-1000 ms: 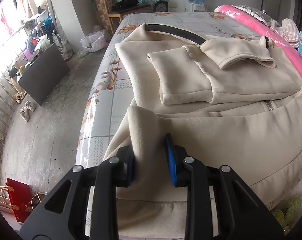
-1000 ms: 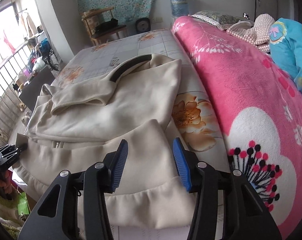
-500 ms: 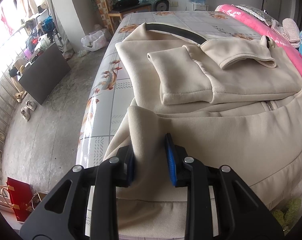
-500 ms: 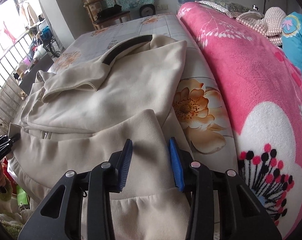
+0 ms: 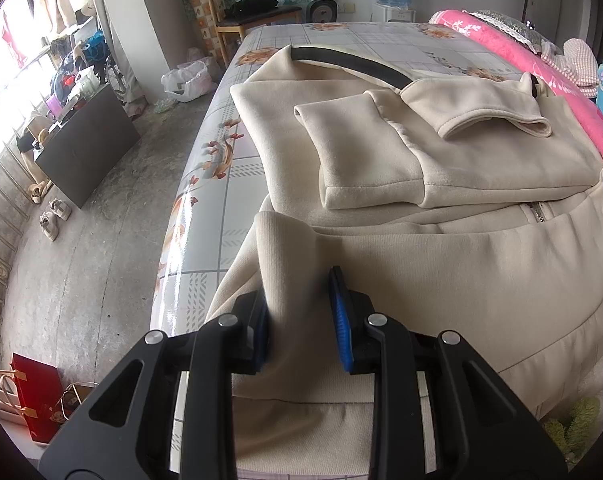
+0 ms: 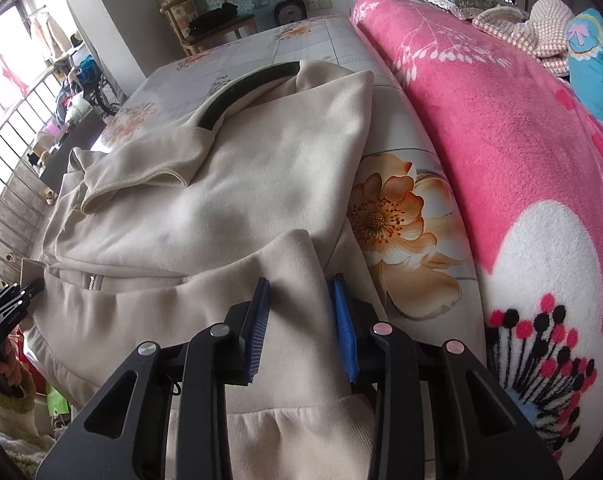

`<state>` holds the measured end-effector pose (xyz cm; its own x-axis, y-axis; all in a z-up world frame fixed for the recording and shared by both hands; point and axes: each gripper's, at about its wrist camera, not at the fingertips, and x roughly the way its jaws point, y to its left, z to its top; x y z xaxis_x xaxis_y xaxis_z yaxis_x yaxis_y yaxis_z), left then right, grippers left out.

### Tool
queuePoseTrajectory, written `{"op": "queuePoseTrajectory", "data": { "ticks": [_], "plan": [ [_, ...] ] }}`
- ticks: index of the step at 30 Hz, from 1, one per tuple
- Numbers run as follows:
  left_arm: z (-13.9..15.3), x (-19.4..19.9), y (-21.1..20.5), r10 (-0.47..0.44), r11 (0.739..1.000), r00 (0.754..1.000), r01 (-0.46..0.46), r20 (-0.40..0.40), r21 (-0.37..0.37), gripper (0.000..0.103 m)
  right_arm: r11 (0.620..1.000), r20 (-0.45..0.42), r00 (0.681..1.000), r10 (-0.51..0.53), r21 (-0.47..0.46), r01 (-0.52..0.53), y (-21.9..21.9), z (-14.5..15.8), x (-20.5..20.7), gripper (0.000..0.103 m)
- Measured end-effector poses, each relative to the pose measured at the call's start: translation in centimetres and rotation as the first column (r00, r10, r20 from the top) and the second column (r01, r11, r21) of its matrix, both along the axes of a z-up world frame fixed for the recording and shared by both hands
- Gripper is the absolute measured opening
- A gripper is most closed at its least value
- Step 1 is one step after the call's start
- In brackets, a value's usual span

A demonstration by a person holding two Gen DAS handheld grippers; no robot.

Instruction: Fold large clothes

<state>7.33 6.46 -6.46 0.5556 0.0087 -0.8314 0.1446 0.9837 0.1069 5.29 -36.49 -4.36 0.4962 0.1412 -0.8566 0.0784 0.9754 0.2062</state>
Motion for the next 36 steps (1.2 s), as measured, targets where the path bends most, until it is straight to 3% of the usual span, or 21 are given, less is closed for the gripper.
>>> {"op": "queuePoseTrajectory", "data": {
  "ticks": [9,14,23,29,36],
  "plan": [
    [0.0,-0.1,0.0,-0.002,1.0,1.0,0.002,0.0,0.009,0.026,0.983,-0.001,0.998,0.056,-0.177,-0.056,2.5,0.8,-0.8,0.018],
    [0.0,-0.1,-0.1,-0.002,1.0,1.0,0.002,0.0,0.011,0.026,0.975,0.027,0.993,0.112,-0.197,-0.104,3.6,1.7,-1.5,0.017],
    [0.0,-0.1,-0.1,-0.001,1.0,1.0,0.001,0.0,0.017,0.026,0.991,-0.015,0.998,0.054,-0.119,-0.056,1.9,-0.1,-0.5,0.018],
    [0.0,-0.3,-0.4,0.003,0.999,1.0,-0.003,0.0,0.033,0.026,0.943,-0.029,0.994,0.107,-0.313,-0.11,4.7,0.1,-1.0,0.015],
    [0.1,-0.3,-0.7,0.016,0.998,1.0,-0.016,-0.005,0.052,0.026,0.936,-0.031,0.995,0.098,-0.337,-0.103,4.9,0.0,-0.9,0.015]
  ]
}}
